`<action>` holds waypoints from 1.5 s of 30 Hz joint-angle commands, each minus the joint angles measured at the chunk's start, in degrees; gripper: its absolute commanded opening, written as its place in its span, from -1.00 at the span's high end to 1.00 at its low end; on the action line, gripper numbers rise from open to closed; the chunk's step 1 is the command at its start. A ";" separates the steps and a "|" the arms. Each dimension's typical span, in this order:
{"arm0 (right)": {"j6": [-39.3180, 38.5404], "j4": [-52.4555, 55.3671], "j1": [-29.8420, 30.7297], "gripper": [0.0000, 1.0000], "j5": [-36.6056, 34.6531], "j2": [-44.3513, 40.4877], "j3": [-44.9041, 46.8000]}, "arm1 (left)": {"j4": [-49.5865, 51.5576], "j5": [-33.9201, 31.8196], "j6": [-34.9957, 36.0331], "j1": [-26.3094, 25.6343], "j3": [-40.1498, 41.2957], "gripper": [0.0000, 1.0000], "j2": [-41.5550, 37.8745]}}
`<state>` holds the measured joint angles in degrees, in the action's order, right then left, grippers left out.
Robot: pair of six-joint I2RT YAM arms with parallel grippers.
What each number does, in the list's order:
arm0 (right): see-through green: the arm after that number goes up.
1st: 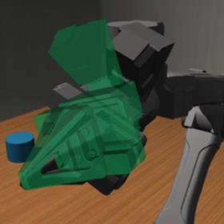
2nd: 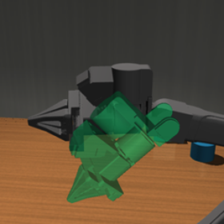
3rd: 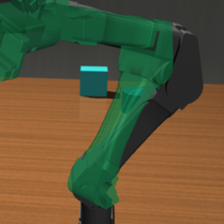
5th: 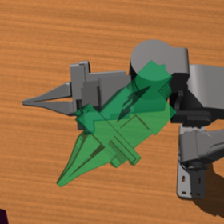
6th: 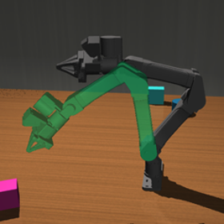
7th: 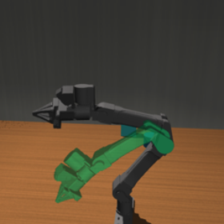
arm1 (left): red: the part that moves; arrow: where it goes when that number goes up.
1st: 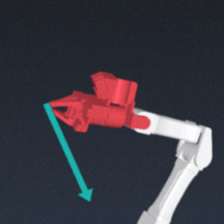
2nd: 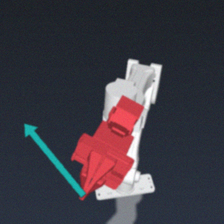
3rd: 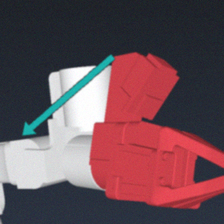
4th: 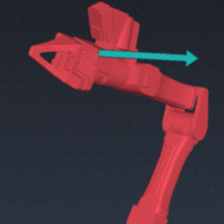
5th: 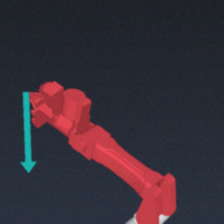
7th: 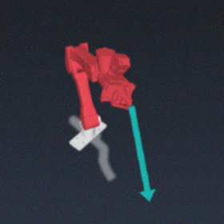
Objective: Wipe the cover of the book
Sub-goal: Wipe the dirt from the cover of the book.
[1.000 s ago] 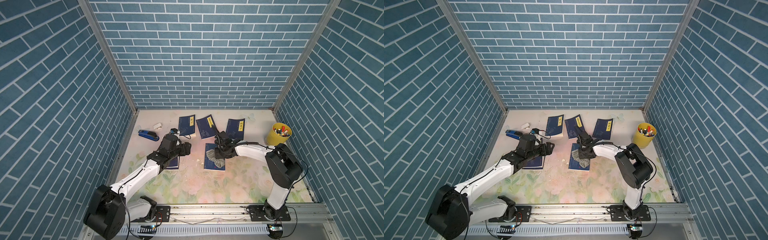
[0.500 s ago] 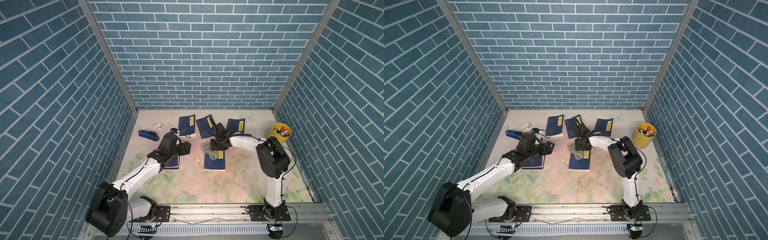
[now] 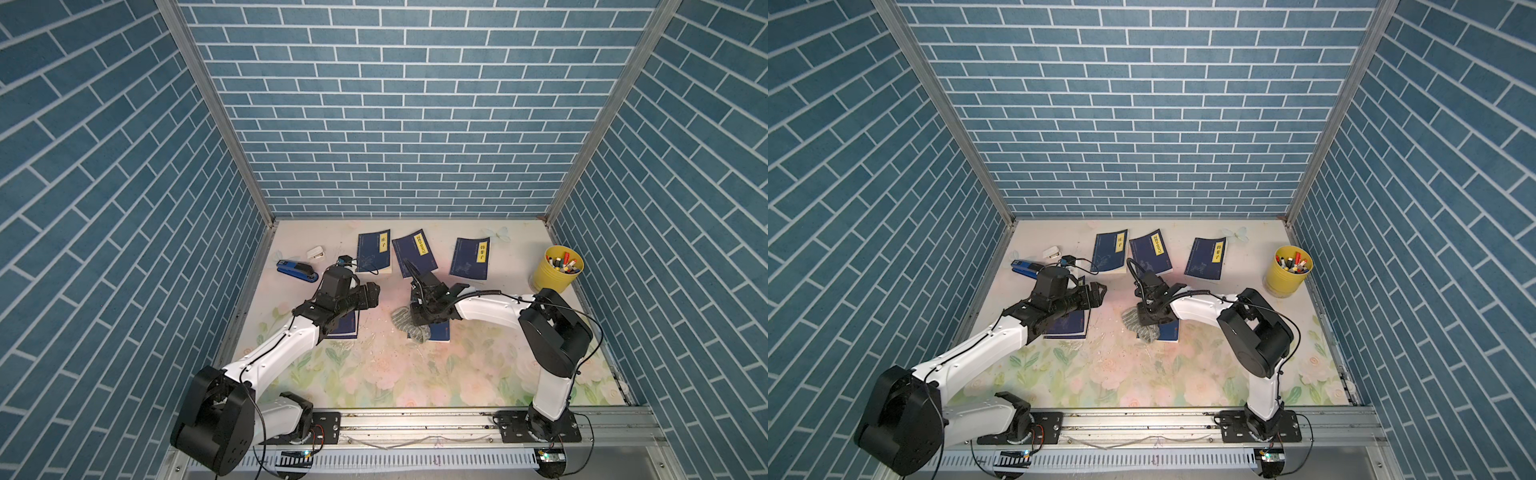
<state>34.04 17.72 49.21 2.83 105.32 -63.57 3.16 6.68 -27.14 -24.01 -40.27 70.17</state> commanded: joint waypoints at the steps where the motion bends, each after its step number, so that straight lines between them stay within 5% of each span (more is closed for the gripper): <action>1: 3.35 8.59 -1.83 1.00 -0.86 4.76 3.07 | 0.11 -0.09 0.91 0.56 -1.26 -0.77 -0.30; 9: -1.99 13.38 -5.79 1.00 -1.26 11.20 -10.52 | 0.49 -0.15 0.79 0.83 -1.30 -0.77 -0.52; 20: 5.85 11.12 3.39 1.00 -1.86 1.97 6.18 | -0.69 -0.18 0.24 1.07 -1.87 -0.77 0.55; 27: 5.70 7.50 -0.21 1.00 -2.55 0.80 8.50 | -0.97 -0.05 -0.34 1.07 -1.53 -0.77 1.01; 39: -5.49 14.05 -11.09 1.00 1.50 16.59 -16.84 | -0.97 -0.15 -1.08 1.07 1.14 -0.77 -1.94; 45: -2.99 12.90 -7.17 1.00 0.25 9.94 -6.07 | -0.18 -1.47 -0.65 1.07 0.83 -0.77 -2.26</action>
<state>31.03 19.86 39.05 4.95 115.22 -77.23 2.74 6.24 -27.88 -23.31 -39.75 68.49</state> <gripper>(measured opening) 0.088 0.887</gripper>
